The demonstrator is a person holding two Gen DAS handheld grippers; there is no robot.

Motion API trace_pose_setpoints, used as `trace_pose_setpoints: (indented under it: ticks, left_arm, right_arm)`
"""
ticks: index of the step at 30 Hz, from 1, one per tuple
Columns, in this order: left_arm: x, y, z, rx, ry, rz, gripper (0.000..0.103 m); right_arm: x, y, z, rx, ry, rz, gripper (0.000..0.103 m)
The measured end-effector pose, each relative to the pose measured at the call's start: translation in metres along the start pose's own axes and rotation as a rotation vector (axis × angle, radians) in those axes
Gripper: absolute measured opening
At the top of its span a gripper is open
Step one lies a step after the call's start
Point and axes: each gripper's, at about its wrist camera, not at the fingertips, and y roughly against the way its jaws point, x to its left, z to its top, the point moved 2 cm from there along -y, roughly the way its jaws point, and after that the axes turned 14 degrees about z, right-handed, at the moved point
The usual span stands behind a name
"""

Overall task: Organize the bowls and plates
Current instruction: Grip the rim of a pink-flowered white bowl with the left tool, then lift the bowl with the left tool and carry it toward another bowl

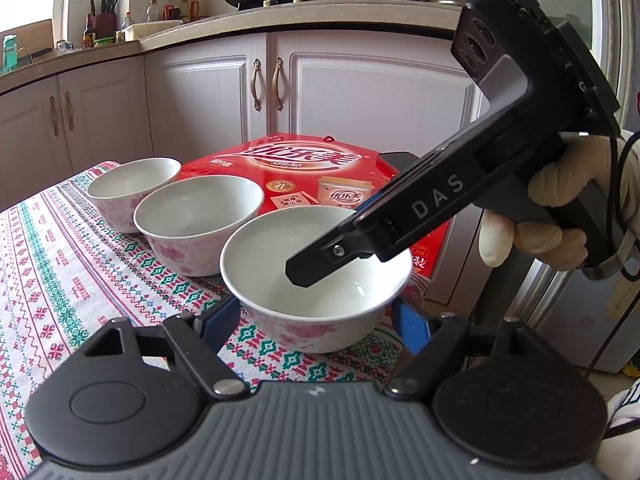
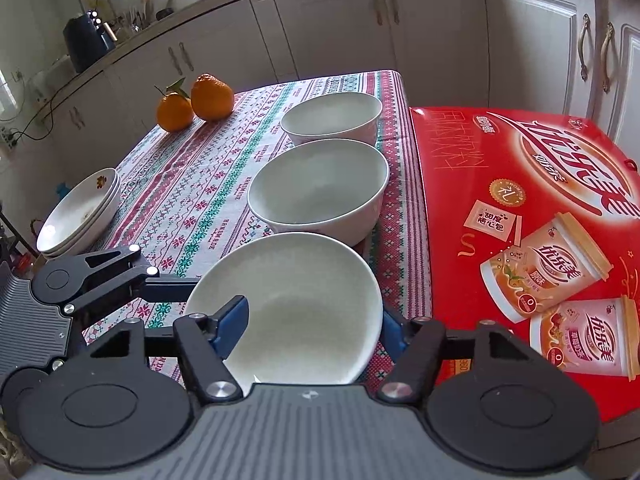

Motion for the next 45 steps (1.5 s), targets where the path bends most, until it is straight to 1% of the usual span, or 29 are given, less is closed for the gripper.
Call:
trace_pose_setpoints:
  ticks: [6, 10, 16, 30, 39, 42, 45]
  left_arm:
    - [0.002, 0.006, 0.001, 0.002, 0.0, 0.003, 0.082]
    - [0.007, 0.014, 0.0, 0.009, 0.007, 0.011, 0.082]
    - [0.022, 0.031, -0.004, 0.016, 0.033, 0.047, 0.082]
    - [0.065, 0.068, -0.025, 0.044, 0.089, 0.17, 0.082]
    - [0.09, 0.081, -0.04, 0.063, 0.127, 0.216, 0.082]
    - [0.096, 0.082, -0.043, 0.073, 0.136, 0.23, 0.082]
    - [0.101, 0.082, -0.045, 0.079, 0.145, 0.242, 0.082]
  right_arm:
    - [0.005, 0.002, 0.002, -0.005, -0.004, 0.007, 0.073]
    - [0.013, 0.002, 0.003, -0.014, -0.007, 0.029, 0.073]
    - [0.032, -0.008, 0.01, -0.005, 0.034, 0.066, 0.073]
    - [0.085, -0.053, 0.03, 0.049, 0.146, 0.172, 0.073]
    - [0.108, -0.082, 0.039, 0.087, 0.197, 0.219, 0.073]
    - [0.116, -0.092, 0.04, 0.099, 0.226, 0.223, 0.073]
    - [0.12, -0.1, 0.042, 0.106, 0.23, 0.232, 0.073]
